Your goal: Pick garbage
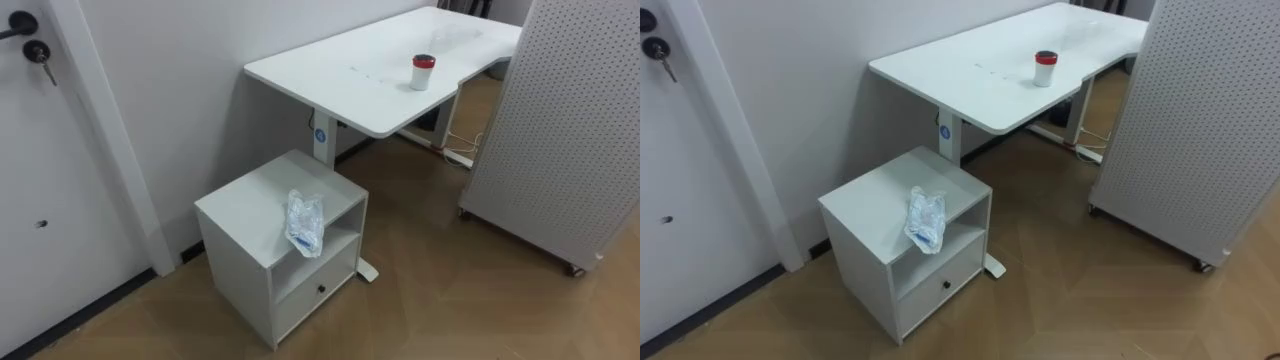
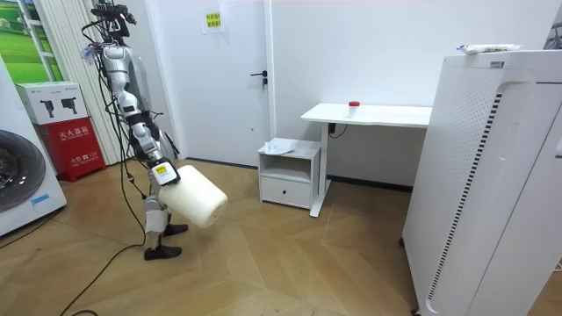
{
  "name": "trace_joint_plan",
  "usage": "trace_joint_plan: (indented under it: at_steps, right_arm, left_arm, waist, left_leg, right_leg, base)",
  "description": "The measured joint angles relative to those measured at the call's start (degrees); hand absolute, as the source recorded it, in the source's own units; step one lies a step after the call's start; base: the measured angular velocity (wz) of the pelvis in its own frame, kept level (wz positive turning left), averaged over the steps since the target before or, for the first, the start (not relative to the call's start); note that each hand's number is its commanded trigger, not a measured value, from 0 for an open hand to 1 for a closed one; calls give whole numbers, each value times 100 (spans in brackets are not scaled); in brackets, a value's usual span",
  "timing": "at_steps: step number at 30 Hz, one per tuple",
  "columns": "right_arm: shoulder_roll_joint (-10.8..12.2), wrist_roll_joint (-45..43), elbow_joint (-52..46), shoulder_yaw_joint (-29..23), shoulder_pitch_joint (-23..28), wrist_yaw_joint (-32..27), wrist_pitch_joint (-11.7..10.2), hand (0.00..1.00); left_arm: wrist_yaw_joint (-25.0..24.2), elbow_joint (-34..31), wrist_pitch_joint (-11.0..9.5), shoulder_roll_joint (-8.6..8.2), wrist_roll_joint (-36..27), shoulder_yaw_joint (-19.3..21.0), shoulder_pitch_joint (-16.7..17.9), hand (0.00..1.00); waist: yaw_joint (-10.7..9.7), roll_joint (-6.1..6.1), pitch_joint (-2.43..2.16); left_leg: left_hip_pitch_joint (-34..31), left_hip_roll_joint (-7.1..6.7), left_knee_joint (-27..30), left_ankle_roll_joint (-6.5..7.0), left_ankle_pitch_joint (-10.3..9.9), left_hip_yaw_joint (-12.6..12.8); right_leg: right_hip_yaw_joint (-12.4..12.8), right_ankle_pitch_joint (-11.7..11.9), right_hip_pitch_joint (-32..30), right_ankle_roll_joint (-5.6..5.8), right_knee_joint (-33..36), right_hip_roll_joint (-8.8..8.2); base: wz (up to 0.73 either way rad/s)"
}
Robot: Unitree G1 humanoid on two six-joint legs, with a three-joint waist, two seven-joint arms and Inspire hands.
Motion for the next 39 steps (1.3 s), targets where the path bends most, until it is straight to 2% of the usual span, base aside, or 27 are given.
trace_joint_plan:
  at_steps: [11,13,15,20,21,22,25,29,31,32,33,34,35,36,37,38,39]
  right_arm:
    - [-1,27,0,-9,6,3,20,100]
    - [-1,12,1,-50,22,12,50,100]
    - [0,15,0,-161,43,17,78,100]
    - [0,57,-24,-175,83,14,170,100]
    - [1,44,-21,-178,85,14,190,100]
    - [0,42,5,-181,101,13,191,100]
    - [1,-39,10,-180,158,17,195,100]
    - [-14,-101,11,-119,144,10,209,100]
    - [-12,-86,13,-121,171,11,219,100]
    - [-14,-84,12,-132,193,11,238,100]
    - [-22,-83,8,-128,188,10,251,100]
    - [-22,-76,2,-109,192,5,250,100]
    - [-26,-67,8,-87,198,0,253,100]
    - [-78,-31,7,-37,196,-14,257,100]
    - [-99,-27,2,-27,195,-22,257,100]
    - [-145,-28,0,6,206,-49,259,100]
    - [-170,-50,-9,51,248,-54,268,100]
  left_arm:
    - [3,0,61,1,-29,4,59,0]
    - [3,57,110,0,4,90,57,0]
    - [2,89,140,-2,2,213,67,0]
    - [-62,167,231,9,1,227,61,0]
    - [-63,182,257,8,1,227,57,0]
    - [-75,241,264,7,6,226,62,0]
    - [-132,274,272,14,8,237,41,0]
    - [-238,343,368,35,-56,162,42,0]
    - [-285,333,422,30,-35,162,62,0]
    - [-286,323,444,30,-12,167,35,0]
    - [-287,284,475,31,14,158,27,0]
    - [-280,278,520,37,14,145,39,0]
    - [-280,279,521,36,5,121,32,0]
    - [-287,275,503,10,-1,92,68,0]
    - [-289,276,504,0,-2,92,85,0]
    - [-287,276,503,-1,-18,104,147,0]
    - [-277,276,497,15,-53,118,210,0]
  waist:
    - [-16,-50,-12]
    - [-17,-113,5]
    - [-19,-114,19]
    - [-17,-120,17]
    - [-25,-147,10]
    - [-24,-140,26]
    - [-25,-96,27]
    - [4,-132,28]
    - [-36,-142,19]
    - [-39,-137,14]
    - [-36,-131,12]
    - [-34,-172,56]
    - [-12,-199,70]
    - [11,-168,56]
    - [19,-149,67]
    - [102,-93,68]
    - [186,-36,68]
  left_leg:
    - [-56,0,2,0,-6,-11]
    - [-25,0,-1,-2,-11,-19]
    - [-18,7,20,-2,-25,-24]
    - [-83,17,192,-21,-117,-97]
    - [-124,19,300,-26,-158,-129]
    - [-199,36,453,-36,-223,-181]
    - [-332,113,855,-74,-413,-257]
    - [-512,207,1441,-161,-721,-265]
    - [-610,269,1627,-208,-757,-188]
    - [-696,352,1734,-212,-757,21]
    - [-873,444,2028,-267,-723,266]
    - [-1317,563,2791,-440,-493,491]
    - [-1551,591,3079,-486,-433,555]
    - [-1834,596,2860,-474,-444,575]
    - [-1957,600,2591,-499,-422,605]
    - [-2168,627,1933,-579,-266,683]
    - [-2262,717,1292,-556,93,757]
  right_leg:
    - [-18,0,-45,0,2,2]
    - [-17,-1,-15,1,3,3]
    - [-16,-1,4,1,8,9]
    - [-26,-37,15,-2,29,36]
    - [-42,-71,18,-22,46,42]
    - [-95,-105,19,-35,98,59]
    - [-180,-208,14,-98,250,133]
    - [-205,-691,-167,-160,838,149]
    - [-252,-845,-181,-247,936,139]
    - [-318,-906,-226,-291,1013,143]
    - [-345,-973,-300,-347,1105,149]
    - [-308,-1004,-300,-389,1147,156]
    - [-293,-1016,-268,-410,1153,137]
    - [-232,-1056,-255,-423,1171,125]
    - [-188,-1098,-263,-423,1213,118]
    - [-149,-1180,-254,-406,1249,115]
    - [-138,-1273,-169,-375,1262,108]
  base:
    - [0]
    - [0]
    - [0]
    - [3]
    - [16]
    - [20]
    - [18]
    - [6]
    - [24]
    - [35]
    - [42]
    - [30]
    - [18]
    - [0]
    - [-12]
    - [-23]
    - [-29]
